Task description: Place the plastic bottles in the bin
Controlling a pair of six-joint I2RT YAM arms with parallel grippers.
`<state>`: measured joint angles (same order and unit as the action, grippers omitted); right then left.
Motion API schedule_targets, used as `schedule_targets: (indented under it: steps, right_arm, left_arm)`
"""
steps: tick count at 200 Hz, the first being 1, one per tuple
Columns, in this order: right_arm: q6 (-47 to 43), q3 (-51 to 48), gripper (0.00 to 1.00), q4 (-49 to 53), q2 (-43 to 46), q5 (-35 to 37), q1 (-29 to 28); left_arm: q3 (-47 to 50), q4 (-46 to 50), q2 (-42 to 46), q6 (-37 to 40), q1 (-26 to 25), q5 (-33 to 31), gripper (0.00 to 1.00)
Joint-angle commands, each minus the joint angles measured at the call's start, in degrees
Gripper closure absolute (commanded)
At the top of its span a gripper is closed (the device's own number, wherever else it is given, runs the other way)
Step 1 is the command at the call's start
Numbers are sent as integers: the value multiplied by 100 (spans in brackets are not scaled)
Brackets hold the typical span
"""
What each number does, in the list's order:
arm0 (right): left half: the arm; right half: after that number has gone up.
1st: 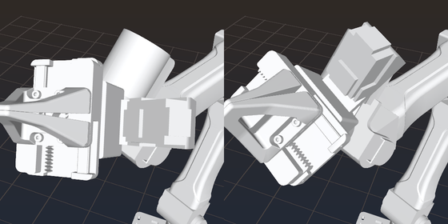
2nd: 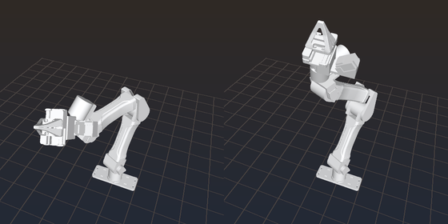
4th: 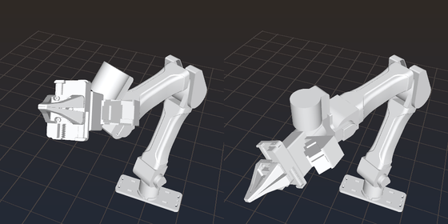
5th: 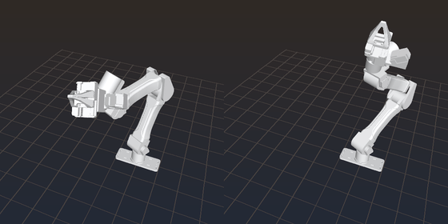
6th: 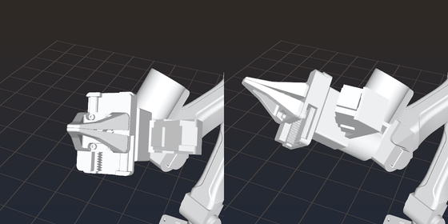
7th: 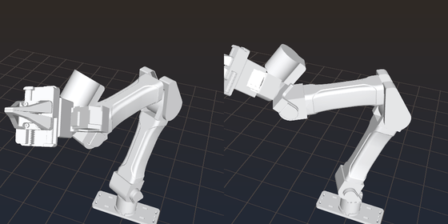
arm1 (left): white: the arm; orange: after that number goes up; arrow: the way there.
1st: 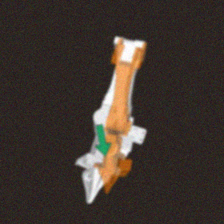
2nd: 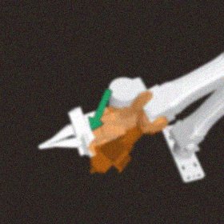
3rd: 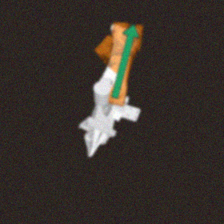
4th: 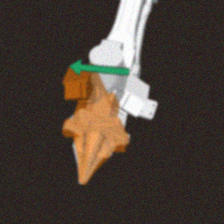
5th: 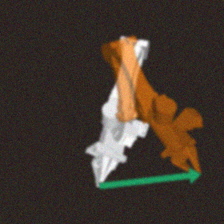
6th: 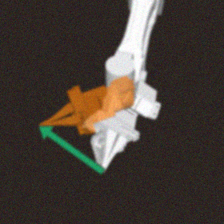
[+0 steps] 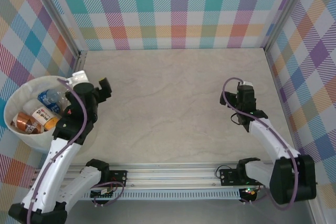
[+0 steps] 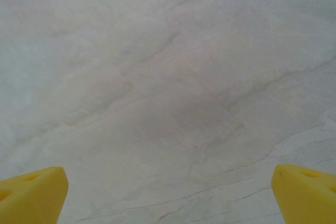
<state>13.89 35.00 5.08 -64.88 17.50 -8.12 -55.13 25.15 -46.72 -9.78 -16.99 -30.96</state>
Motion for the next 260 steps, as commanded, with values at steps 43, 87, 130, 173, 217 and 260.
schedule_targets:
  steps: [43,87,130,173,217,260]
  right_arm:
    - [-997,-673,0,-3327,-1516,-912,281]
    - [-1628,-1102,0,-4716,-1738,-1394,403]
    - [-1575,-1290,0,-5375,-2072,-1615,525]
    - [-1526,-1354,0,-5643,-2292,-1633,565]
    - [-1583,-1547,0,-5985,-2273,-2305,736]
    - [-1375,-1236,0,-5434,-2305,-2152,847]
  left_arm:
    - [1567,-2539,-1113,603,188,1712,0]
    - [2304,-3503,-1393,547,556,1873,0]
    - [2261,-3078,-734,372,605,1288,0]
    - [2084,-2568,-132,95,675,437,0]
    - [1409,-1907,181,8,697,303,0]
    - [816,-1689,728,284,697,402,0]
